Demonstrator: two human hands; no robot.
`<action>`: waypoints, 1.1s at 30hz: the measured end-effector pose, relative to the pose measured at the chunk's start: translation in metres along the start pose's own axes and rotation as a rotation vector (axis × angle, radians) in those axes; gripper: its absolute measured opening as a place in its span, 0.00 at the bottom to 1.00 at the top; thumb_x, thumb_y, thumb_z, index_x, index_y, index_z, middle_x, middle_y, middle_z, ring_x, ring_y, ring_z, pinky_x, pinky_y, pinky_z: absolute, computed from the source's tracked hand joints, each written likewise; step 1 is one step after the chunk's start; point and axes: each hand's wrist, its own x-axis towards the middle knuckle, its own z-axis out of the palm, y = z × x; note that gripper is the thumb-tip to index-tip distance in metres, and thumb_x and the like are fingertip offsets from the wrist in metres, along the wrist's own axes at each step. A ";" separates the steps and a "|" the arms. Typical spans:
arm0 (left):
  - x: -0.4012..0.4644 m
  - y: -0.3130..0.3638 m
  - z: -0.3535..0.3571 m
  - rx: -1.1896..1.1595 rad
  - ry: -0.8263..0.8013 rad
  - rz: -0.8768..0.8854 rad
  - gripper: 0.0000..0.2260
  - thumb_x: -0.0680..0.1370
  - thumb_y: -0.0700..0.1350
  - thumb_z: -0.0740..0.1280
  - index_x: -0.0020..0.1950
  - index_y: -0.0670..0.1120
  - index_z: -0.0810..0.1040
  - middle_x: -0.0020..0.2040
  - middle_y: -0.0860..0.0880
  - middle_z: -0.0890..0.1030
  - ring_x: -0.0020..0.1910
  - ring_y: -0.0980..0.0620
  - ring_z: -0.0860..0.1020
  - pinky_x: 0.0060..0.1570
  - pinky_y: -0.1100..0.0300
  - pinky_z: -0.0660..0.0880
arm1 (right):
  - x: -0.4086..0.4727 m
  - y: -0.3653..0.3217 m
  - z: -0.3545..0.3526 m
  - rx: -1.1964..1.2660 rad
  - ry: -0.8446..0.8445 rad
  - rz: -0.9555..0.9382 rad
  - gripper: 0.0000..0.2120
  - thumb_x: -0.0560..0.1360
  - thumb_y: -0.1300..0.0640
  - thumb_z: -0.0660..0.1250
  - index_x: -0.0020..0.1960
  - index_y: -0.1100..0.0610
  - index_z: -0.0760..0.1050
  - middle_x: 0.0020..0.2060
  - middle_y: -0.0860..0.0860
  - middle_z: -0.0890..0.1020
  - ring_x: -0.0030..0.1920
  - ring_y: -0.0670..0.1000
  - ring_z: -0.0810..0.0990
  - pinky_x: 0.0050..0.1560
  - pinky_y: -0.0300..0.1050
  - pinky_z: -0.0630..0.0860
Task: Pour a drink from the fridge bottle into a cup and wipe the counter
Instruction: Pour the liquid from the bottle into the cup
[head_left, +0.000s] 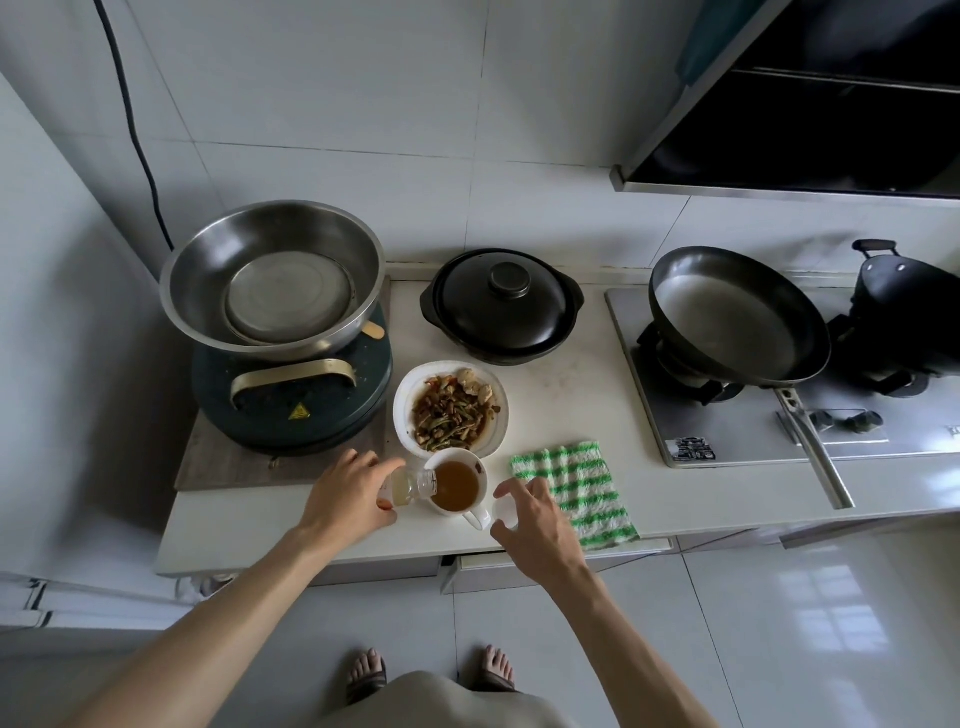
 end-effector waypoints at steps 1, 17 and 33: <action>-0.002 -0.002 0.003 -0.030 0.004 -0.014 0.29 0.69 0.50 0.76 0.69 0.54 0.74 0.53 0.53 0.79 0.53 0.51 0.72 0.43 0.61 0.70 | 0.000 -0.002 -0.001 -0.003 0.002 -0.002 0.18 0.75 0.50 0.69 0.64 0.48 0.71 0.59 0.52 0.72 0.46 0.51 0.78 0.42 0.46 0.79; -0.023 0.006 -0.034 -0.598 0.026 -0.007 0.25 0.67 0.45 0.79 0.59 0.62 0.76 0.49 0.62 0.81 0.51 0.58 0.78 0.47 0.64 0.78 | 0.013 -0.095 -0.065 0.268 0.040 -0.439 0.19 0.73 0.55 0.75 0.64 0.50 0.78 0.55 0.47 0.80 0.44 0.43 0.83 0.47 0.43 0.83; -0.041 -0.008 -0.033 -0.494 0.021 -0.076 0.29 0.66 0.51 0.78 0.65 0.60 0.75 0.57 0.63 0.78 0.56 0.59 0.74 0.58 0.62 0.75 | 0.022 -0.129 -0.052 -0.088 -0.081 -0.193 0.24 0.74 0.30 0.63 0.49 0.52 0.74 0.43 0.50 0.82 0.42 0.53 0.81 0.45 0.50 0.79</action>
